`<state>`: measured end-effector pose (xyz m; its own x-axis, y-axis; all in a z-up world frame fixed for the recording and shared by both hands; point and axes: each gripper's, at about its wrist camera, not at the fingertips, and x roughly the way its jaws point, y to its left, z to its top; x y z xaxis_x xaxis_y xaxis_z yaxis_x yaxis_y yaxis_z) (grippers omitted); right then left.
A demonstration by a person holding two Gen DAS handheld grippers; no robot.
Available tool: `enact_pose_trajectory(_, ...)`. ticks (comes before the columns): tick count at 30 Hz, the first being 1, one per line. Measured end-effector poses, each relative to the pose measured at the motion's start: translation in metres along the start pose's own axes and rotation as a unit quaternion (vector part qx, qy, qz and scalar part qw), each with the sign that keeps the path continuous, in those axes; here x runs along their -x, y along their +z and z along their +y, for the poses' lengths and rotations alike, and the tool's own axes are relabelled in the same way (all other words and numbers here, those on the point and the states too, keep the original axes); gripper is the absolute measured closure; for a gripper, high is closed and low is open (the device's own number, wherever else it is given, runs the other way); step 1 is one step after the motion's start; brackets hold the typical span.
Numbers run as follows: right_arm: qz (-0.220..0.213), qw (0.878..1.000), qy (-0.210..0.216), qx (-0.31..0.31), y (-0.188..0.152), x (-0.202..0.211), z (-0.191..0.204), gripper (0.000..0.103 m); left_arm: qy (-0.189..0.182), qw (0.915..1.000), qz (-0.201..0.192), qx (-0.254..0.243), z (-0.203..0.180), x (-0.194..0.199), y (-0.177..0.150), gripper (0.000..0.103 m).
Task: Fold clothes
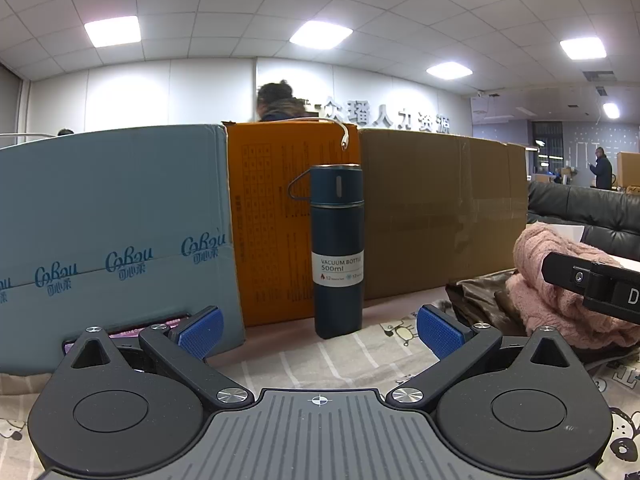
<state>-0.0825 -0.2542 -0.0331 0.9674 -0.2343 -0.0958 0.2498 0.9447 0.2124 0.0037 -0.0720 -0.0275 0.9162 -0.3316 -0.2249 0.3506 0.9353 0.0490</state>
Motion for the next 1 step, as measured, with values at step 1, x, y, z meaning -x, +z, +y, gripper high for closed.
enact_pose_trajectory(1, 0.0, 1.0, 0.0, 0.0, -0.0001, 0.0, 0.0001, 0.0, 0.0, 1.0, 0.0, 0.0, 0.0001, 0.0, 0.0, 0.0)
